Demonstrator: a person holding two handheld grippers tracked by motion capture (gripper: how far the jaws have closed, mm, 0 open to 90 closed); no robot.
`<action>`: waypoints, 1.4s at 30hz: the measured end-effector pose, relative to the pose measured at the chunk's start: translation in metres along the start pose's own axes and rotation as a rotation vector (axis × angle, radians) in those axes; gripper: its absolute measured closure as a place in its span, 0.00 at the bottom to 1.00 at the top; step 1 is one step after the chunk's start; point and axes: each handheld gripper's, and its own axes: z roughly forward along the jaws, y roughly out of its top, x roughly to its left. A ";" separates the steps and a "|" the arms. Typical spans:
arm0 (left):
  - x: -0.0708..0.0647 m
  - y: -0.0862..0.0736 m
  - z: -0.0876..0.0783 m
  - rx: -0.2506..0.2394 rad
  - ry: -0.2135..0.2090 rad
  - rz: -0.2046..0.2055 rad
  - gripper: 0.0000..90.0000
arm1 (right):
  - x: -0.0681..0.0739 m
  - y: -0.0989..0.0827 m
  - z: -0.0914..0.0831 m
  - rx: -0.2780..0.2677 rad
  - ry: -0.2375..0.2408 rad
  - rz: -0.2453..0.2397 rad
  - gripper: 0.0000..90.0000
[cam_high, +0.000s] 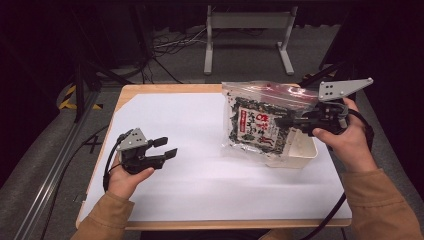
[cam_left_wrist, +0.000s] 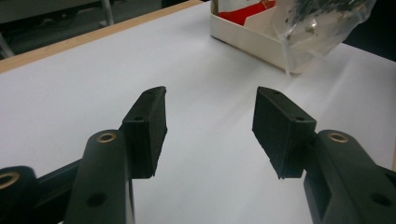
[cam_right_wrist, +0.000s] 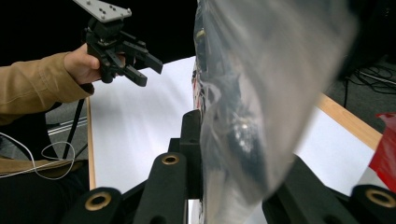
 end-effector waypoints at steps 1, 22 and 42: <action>0.000 -0.001 0.001 0.002 -0.003 -0.009 0.50 | 0.000 0.001 -0.002 -0.002 -0.003 0.004 0.84; 0.025 -0.023 0.008 0.046 0.073 -0.024 0.48 | -0.015 0.007 -0.037 -0.028 -0.139 0.010 0.84; 0.035 -0.032 0.006 0.032 0.092 -0.022 0.46 | -0.032 -0.016 -0.056 -0.046 -0.319 0.084 0.84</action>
